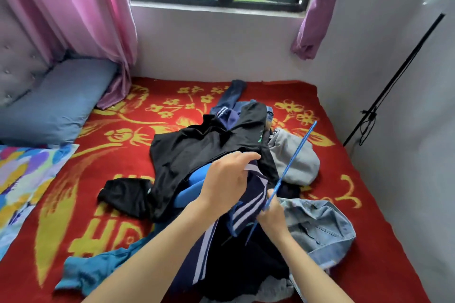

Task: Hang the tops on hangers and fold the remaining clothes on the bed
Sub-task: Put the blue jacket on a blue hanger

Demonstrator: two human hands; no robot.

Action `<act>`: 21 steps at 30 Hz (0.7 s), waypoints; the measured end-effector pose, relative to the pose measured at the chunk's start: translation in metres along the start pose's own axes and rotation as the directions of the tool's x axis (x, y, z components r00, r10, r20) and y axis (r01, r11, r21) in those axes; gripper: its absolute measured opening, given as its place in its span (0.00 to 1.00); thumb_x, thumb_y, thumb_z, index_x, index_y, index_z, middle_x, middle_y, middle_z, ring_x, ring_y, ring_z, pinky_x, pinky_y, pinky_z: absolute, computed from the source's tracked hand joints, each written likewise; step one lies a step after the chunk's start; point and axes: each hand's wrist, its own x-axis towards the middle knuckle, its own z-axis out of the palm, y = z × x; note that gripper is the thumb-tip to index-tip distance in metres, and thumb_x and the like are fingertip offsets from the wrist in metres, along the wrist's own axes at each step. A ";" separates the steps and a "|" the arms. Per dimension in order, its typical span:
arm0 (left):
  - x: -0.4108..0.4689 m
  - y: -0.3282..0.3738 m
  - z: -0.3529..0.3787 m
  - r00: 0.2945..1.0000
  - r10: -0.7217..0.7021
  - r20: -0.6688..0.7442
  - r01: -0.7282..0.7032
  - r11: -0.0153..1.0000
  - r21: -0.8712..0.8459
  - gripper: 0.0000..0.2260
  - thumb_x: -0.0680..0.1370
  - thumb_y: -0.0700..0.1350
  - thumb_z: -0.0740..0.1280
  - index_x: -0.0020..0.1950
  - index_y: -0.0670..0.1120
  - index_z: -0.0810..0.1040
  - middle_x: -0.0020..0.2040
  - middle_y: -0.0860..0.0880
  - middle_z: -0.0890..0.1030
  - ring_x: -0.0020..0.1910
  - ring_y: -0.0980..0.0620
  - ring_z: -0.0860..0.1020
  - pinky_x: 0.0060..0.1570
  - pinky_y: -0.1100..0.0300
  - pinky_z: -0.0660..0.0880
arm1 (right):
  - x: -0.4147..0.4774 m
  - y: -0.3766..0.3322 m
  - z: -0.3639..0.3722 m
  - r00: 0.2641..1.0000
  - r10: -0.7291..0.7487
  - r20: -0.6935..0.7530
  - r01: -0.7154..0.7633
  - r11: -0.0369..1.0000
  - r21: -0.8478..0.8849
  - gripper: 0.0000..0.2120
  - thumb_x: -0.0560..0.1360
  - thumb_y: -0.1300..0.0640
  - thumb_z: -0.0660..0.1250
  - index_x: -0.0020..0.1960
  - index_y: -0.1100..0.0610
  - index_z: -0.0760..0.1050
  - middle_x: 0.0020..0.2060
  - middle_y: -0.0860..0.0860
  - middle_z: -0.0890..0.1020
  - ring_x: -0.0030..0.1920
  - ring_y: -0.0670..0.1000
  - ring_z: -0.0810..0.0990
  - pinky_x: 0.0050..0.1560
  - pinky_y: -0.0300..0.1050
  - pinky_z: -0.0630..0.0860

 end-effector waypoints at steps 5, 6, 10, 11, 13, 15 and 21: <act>0.005 0.028 -0.023 0.993 -0.082 -0.080 0.074 0.992 -0.101 0.19 0.71 0.32 0.55 0.55 0.39 0.81 0.47 0.46 0.83 0.45 0.59 0.76 0.42 0.74 0.69 | -0.007 -0.017 0.020 0.997 -0.004 -0.082 0.005 1.000 0.012 0.15 0.71 0.67 0.67 0.44 0.52 0.64 0.37 0.50 0.76 0.40 0.55 0.77 0.40 0.40 0.70; 0.006 0.033 -0.029 0.987 -0.127 -0.097 0.115 0.986 -0.119 0.19 0.72 0.29 0.57 0.55 0.40 0.81 0.46 0.48 0.82 0.41 0.60 0.76 0.39 0.74 0.69 | -0.004 -0.021 0.017 0.989 -0.013 -0.146 0.018 0.999 0.038 0.16 0.71 0.66 0.67 0.39 0.51 0.62 0.32 0.48 0.74 0.36 0.54 0.75 0.36 0.41 0.66; 0.007 0.045 -0.065 0.956 -0.198 -0.217 0.167 0.974 -0.152 0.19 0.73 0.26 0.58 0.52 0.45 0.81 0.45 0.59 0.78 0.39 0.63 0.75 0.40 0.75 0.69 | 0.019 -0.045 -0.012 0.978 0.016 -0.207 0.050 0.950 0.308 0.20 0.69 0.65 0.68 0.33 0.50 0.59 0.24 0.44 0.70 0.27 0.43 0.65 0.33 0.42 0.64; 0.009 0.045 -0.076 0.942 -0.205 -0.266 0.169 0.974 -0.151 0.20 0.72 0.26 0.58 0.50 0.48 0.80 0.43 0.61 0.77 0.38 0.65 0.75 0.39 0.74 0.69 | 0.025 -0.054 -0.021 0.983 0.007 -0.185 0.064 0.925 0.374 0.22 0.69 0.68 0.69 0.33 0.51 0.58 0.24 0.44 0.72 0.28 0.42 0.66 0.34 0.44 0.66; 0.013 0.045 -0.102 0.900 -0.199 -0.387 0.149 0.976 -0.156 0.19 0.72 0.27 0.60 0.48 0.49 0.79 0.41 0.62 0.77 0.39 0.72 0.75 0.41 0.78 0.67 | 0.036 -0.082 -0.041 0.983 -0.073 -0.171 0.142 0.888 0.438 0.24 0.69 0.72 0.69 0.32 0.50 0.59 0.26 0.49 0.73 0.31 0.46 0.69 0.39 0.47 0.69; 0.021 0.047 -0.130 0.853 -0.188 -0.488 0.114 0.978 -0.177 0.16 0.72 0.29 0.61 0.50 0.46 0.81 0.41 0.62 0.78 0.40 0.73 0.75 0.44 0.78 0.67 | 0.037 -0.124 -0.059 0.964 -0.190 -0.186 0.257 0.852 0.457 0.23 0.66 0.70 0.70 0.28 0.48 0.61 0.27 0.52 0.70 0.34 0.48 0.66 0.40 0.49 0.67; 0.032 0.055 -0.216 0.730 -0.162 -0.664 0.006 0.973 -0.231 0.15 0.75 0.34 0.61 0.44 0.55 0.76 0.35 0.67 0.79 0.39 0.69 0.76 0.46 0.72 0.70 | 0.006 -0.236 -0.091 0.870 -0.481 -0.112 0.470 0.736 0.487 0.23 0.69 0.73 0.68 0.31 0.54 0.57 0.27 0.51 0.76 0.32 0.48 0.70 0.34 0.39 0.70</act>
